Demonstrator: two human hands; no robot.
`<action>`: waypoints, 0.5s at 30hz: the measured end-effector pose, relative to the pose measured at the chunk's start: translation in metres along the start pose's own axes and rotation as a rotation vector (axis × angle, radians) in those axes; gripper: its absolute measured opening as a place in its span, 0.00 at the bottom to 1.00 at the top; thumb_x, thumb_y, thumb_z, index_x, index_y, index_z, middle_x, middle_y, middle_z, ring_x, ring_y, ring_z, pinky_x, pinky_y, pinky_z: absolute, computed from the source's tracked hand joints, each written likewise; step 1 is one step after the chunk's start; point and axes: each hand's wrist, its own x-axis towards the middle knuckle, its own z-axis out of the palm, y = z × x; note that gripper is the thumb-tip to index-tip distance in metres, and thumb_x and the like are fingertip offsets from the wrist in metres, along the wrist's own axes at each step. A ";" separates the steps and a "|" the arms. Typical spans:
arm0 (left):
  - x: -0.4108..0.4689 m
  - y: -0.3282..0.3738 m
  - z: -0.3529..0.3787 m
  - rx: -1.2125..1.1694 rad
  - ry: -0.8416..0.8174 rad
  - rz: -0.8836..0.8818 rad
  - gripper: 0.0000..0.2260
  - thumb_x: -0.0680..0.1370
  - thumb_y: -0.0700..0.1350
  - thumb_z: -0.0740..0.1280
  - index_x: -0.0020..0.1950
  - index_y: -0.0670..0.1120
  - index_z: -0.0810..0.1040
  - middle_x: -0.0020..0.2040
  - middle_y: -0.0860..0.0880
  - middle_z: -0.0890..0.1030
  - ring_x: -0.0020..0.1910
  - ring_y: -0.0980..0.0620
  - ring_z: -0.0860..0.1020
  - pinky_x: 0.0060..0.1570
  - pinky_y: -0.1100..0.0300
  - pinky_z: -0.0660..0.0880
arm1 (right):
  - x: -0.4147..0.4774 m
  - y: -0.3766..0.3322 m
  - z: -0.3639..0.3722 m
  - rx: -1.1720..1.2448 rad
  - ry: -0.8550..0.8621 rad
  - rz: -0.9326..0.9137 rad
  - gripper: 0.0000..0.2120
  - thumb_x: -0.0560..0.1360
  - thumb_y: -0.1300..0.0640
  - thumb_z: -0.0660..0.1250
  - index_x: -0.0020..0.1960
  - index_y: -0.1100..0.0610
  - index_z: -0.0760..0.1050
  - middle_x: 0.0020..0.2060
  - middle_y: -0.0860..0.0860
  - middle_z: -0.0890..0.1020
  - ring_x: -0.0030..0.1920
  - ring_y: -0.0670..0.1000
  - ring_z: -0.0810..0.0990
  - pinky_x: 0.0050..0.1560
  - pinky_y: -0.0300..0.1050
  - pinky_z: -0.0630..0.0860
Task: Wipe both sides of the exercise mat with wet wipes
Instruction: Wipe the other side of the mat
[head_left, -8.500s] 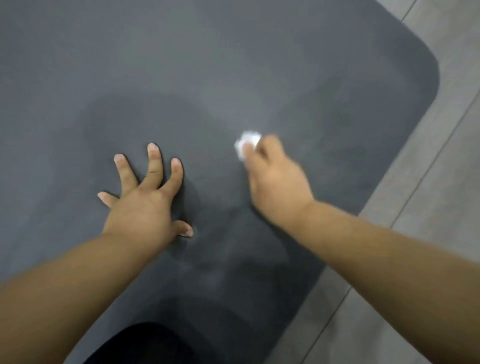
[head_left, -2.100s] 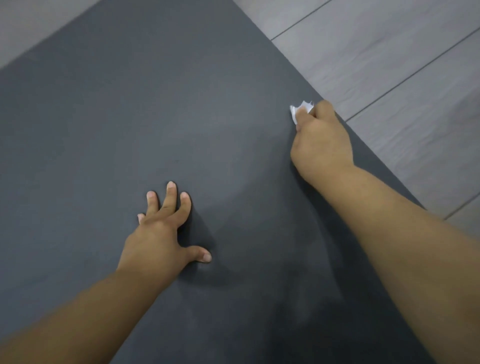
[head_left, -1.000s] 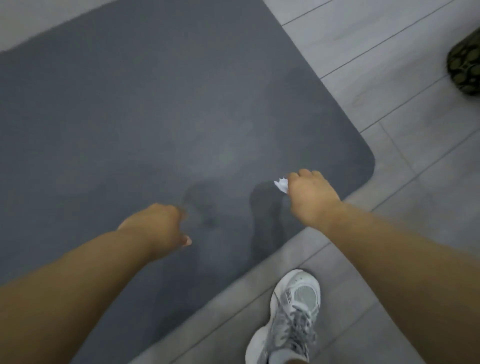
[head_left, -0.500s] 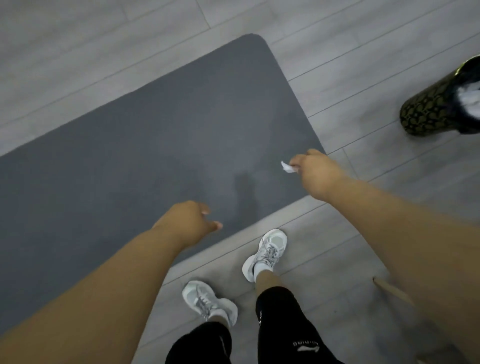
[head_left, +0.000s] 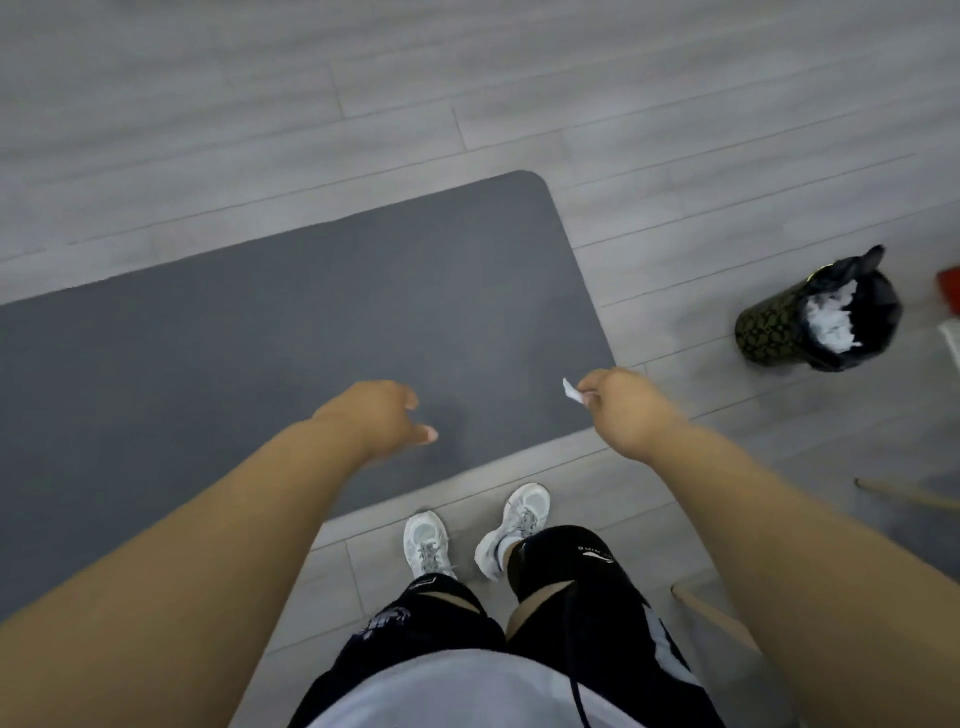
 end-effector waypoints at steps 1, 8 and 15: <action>-0.005 0.005 -0.005 0.008 0.013 0.010 0.27 0.74 0.57 0.68 0.70 0.49 0.68 0.68 0.49 0.72 0.67 0.48 0.70 0.66 0.53 0.66 | -0.006 0.003 -0.009 -0.002 0.009 0.005 0.14 0.77 0.61 0.57 0.34 0.51 0.64 0.39 0.54 0.71 0.39 0.56 0.70 0.37 0.42 0.65; -0.010 0.056 -0.030 0.031 0.064 0.027 0.27 0.76 0.57 0.66 0.71 0.47 0.67 0.69 0.48 0.71 0.68 0.47 0.69 0.67 0.54 0.66 | -0.008 0.044 -0.089 -0.041 0.063 -0.021 0.12 0.79 0.59 0.58 0.59 0.58 0.75 0.56 0.58 0.77 0.55 0.59 0.76 0.56 0.49 0.74; 0.030 0.173 -0.053 -0.034 0.140 -0.041 0.28 0.77 0.57 0.64 0.73 0.46 0.65 0.72 0.48 0.67 0.71 0.48 0.65 0.68 0.56 0.61 | 0.055 0.120 -0.194 -0.152 0.114 -0.185 0.12 0.80 0.57 0.56 0.58 0.57 0.75 0.54 0.56 0.77 0.52 0.58 0.76 0.53 0.49 0.74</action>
